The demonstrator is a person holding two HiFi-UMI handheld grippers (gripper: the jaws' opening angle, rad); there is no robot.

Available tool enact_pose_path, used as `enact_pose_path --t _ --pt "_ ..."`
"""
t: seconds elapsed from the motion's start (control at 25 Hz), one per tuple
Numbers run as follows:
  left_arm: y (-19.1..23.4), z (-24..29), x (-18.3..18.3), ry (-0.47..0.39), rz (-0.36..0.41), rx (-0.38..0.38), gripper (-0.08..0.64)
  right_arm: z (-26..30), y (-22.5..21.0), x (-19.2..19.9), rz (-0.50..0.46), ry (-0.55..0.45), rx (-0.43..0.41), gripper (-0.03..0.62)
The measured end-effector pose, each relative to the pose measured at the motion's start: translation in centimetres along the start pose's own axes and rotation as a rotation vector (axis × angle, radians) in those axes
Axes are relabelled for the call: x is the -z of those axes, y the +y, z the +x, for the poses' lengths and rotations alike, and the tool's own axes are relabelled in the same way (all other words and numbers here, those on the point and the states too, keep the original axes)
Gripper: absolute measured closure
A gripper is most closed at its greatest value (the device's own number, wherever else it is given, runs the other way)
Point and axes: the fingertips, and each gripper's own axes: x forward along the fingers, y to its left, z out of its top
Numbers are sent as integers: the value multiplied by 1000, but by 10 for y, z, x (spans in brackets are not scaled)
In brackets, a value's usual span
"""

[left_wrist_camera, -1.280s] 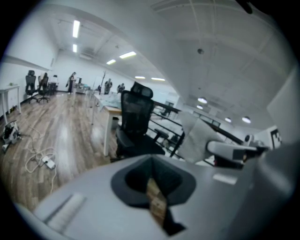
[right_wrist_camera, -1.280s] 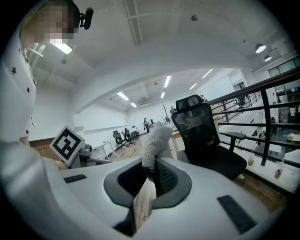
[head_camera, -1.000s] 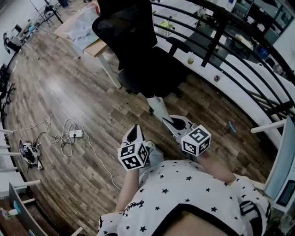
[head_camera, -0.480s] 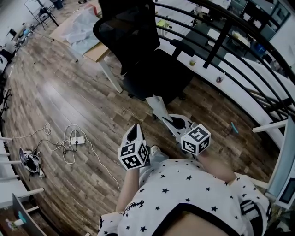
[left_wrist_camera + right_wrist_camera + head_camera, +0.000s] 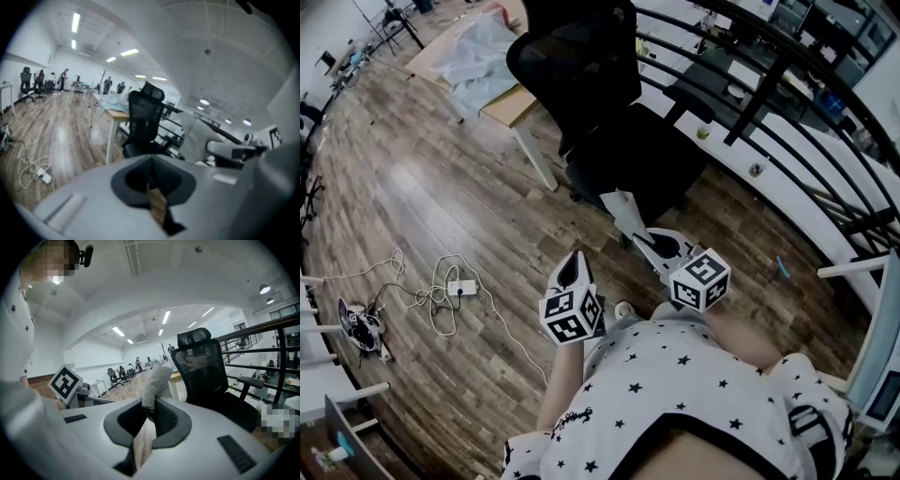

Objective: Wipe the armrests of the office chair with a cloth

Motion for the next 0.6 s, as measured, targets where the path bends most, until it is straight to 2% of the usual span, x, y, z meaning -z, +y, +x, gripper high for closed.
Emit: enact_pose_path --t 0.28,0.6 --pt "21 4 -4 8 -37 -22 557 18 0 -8 -5 11 3 564" --pt "28 18 -8 5 -62 -40 557 29 -23 -12 -25 28 32 563"
